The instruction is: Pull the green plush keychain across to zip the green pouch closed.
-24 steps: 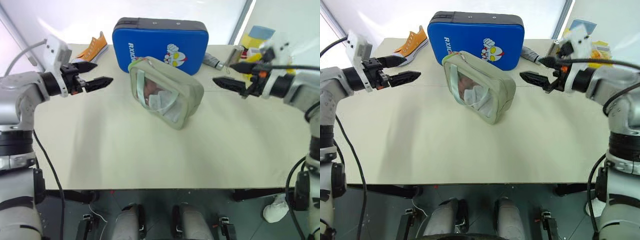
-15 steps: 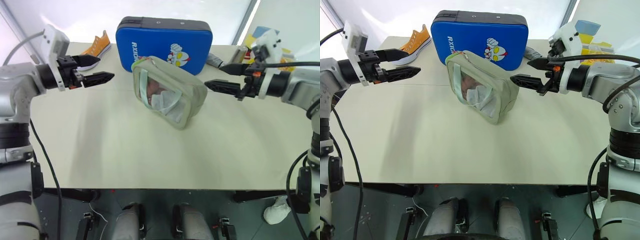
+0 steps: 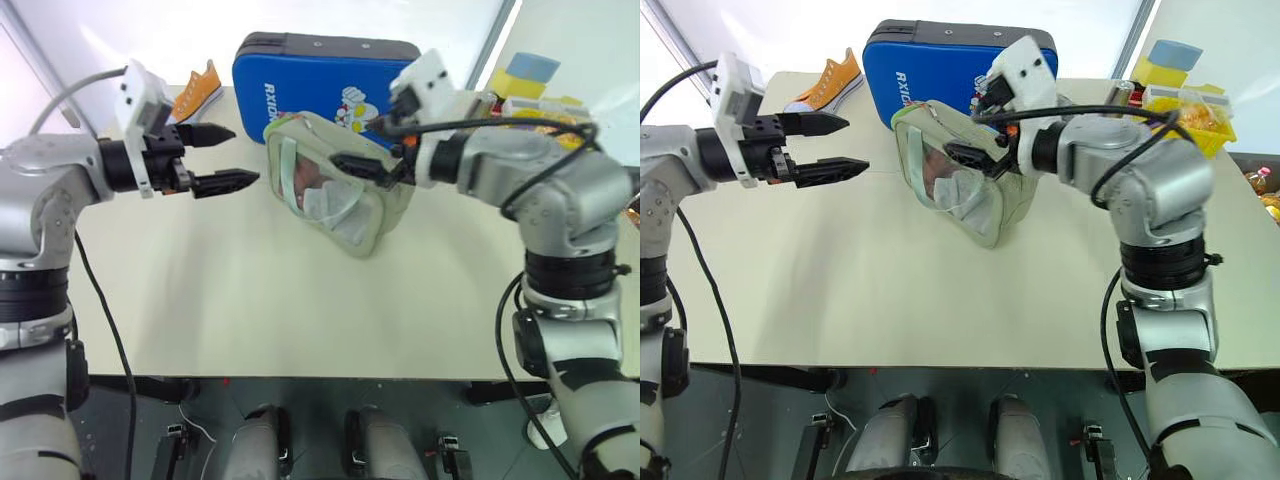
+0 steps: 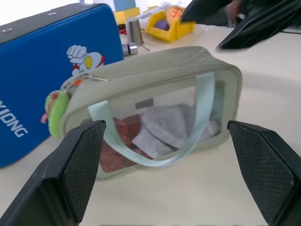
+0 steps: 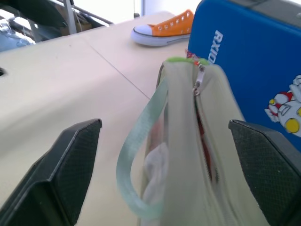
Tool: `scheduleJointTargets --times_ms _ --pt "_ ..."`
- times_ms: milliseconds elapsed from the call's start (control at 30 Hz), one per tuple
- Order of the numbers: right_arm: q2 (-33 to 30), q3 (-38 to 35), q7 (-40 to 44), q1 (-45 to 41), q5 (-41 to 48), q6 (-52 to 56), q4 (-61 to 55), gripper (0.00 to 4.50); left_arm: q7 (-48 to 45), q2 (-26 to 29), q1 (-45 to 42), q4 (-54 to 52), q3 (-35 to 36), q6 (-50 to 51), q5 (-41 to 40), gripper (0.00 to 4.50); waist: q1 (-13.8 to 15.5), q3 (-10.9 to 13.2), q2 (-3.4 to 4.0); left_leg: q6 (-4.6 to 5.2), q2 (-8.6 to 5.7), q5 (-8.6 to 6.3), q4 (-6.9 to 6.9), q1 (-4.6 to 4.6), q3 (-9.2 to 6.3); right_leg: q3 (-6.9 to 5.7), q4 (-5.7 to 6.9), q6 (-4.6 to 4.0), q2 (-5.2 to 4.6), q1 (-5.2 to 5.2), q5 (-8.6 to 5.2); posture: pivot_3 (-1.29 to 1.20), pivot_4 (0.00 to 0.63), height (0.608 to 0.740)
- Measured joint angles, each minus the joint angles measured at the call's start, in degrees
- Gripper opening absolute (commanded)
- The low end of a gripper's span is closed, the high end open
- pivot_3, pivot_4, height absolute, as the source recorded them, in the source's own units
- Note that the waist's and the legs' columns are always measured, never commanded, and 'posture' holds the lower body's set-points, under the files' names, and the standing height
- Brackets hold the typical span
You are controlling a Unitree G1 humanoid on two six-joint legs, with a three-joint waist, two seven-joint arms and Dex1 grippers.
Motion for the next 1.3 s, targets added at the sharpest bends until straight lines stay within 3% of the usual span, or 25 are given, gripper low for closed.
scheduleJointTargets --times_ms 133,200,233,433,467,667,767,867,1033,1233,1300 --pt "1.1 3.7 0.3 2.7 -2.5 -1.2 1.2 4.5 2.7 -1.0 3.0 -4.1 1.1 1.9 -2.1 4.42 -0.3 0.0 -0.01 0.0 0.01 0.0 -0.02 -0.01 -0.02 0.0 0.01 0.0 0.02 -0.03 0.0 0.0 0.15 0.74" --pt "1.8 4.2 0.9 3.2 -2.6 -1.1 1.4 3.94 3.7 -1.0 4.0 -5.2 1.2 2.7 -2.6 4.5 -0.3 0.0 0.01 -0.01 0.02 0.01 -0.02 -0.02 -0.02 0.0 0.04 0.0 0.03 -0.07 0.0 0.0 0.15 0.74" --pt "1.6 4.6 1.4 3.2 -3.0 -1.2 1.4 3.59 4.1 -1.0 4.1 -5.7 1.3 3.0 -2.8 4.5 -0.4 0.0 0.0 -0.01 0.04 0.01 -0.02 -0.03 -0.02 0.0 0.04 0.0 0.05 -0.07 0.0 0.0 0.15 0.74" --pt "-0.5 8.5 5.2 3.2 -7.2 -5.7 2.8 0.34 6.2 -0.9 4.1 -6.9 1.9 4.0 -4.9 4.5 -0.4 0.0 0.0 -0.01 0.03 0.0 -0.02 -0.02 -0.02 0.0 0.03 0.0 0.05 -0.07 0.0 0.0 0.15 0.74" --pt "-0.9 9.2 5.9 3.1 -8.3 -7.4 3.1 0.04 6.4 -0.9 4.1 -6.9 1.9 4.0 -5.0 4.5 -0.4 0.0 0.0 -0.01 0.03 0.0 -0.02 -0.02 -0.02 0.0 0.03 0.0 0.05 -0.07 0.0 0.0 0.15 0.74" --pt "-5.8 14.8 13.0 2.9 -19.0 -28.7 9.4 0.04 6.6 -0.1 4.1 -5.3 1.9 3.3 -4.8 4.5 -0.4 0.0 0.0 -0.01 0.02 0.01 -0.02 -0.02 0.0 0.0 0.01 0.0 0.05 -0.07 0.0 0.0 0.15 0.74" --pt "-6.7 13.3 18.8 2.4 -20.4 -41.8 16.5 0.04 5.7 2.7 3.9 -2.5 2.1 2.2 -4.0 4.5 -0.5 0.0 -0.01 -0.01 0.03 0.01 -0.03 -0.02 0.02 0.0 -0.01 0.0 0.07 -0.08 0.0 0.0 0.15 0.74" --pt "-7.1 10.7 25.6 2.0 -19.1 -48.3 19.3 0.04 5.5 4.1 3.2 -1.3 2.5 1.5 -3.7 4.5 -0.4 0.0 -0.01 -0.02 0.04 0.01 -0.06 -0.03 0.02 0.0 -0.01 0.0 0.07 -0.1 0.0 0.0 0.15 0.74" --pt "-6.8 9.3 34.7 4.1 -16.9 -54.1 18.9 0.04 5.7 4.6 3.7 -1.9 3.8 1.2 -3.8 4.5 -0.4 0.0 -0.01 -0.02 0.04 0.01 -0.03 -0.02 0.02 -0.01 -0.01 0.0 0.06 -0.08 0.0 0.0 0.15 0.74" --pt "-5.8 9.3 37.7 6.6 -17.4 -56.7 18.9 0.04 6.9 4.6 6.8 -5.0 4.2 1.6 -4.4 4.5 -0.4 0.0 -0.01 -0.06 0.06 0.04 0.0 -0.01 0.0 -0.01 0.04 0.0 0.06 -0.07 0.0 0.0 0.15 0.74" --pt "-5.9 9.3 38.4 7.1 -17.7 -56.4 18.4 0.77 7.5 4.5 6.8 -5.8 4.4 2.5 -5.1 4.5 -0.3 0.0 -0.01 -0.07 0.06 0.04 0.0 -0.01 0.0 -0.01 0.04 0.0 0.06 -0.06 0.0 0.0 0.15 0.74"
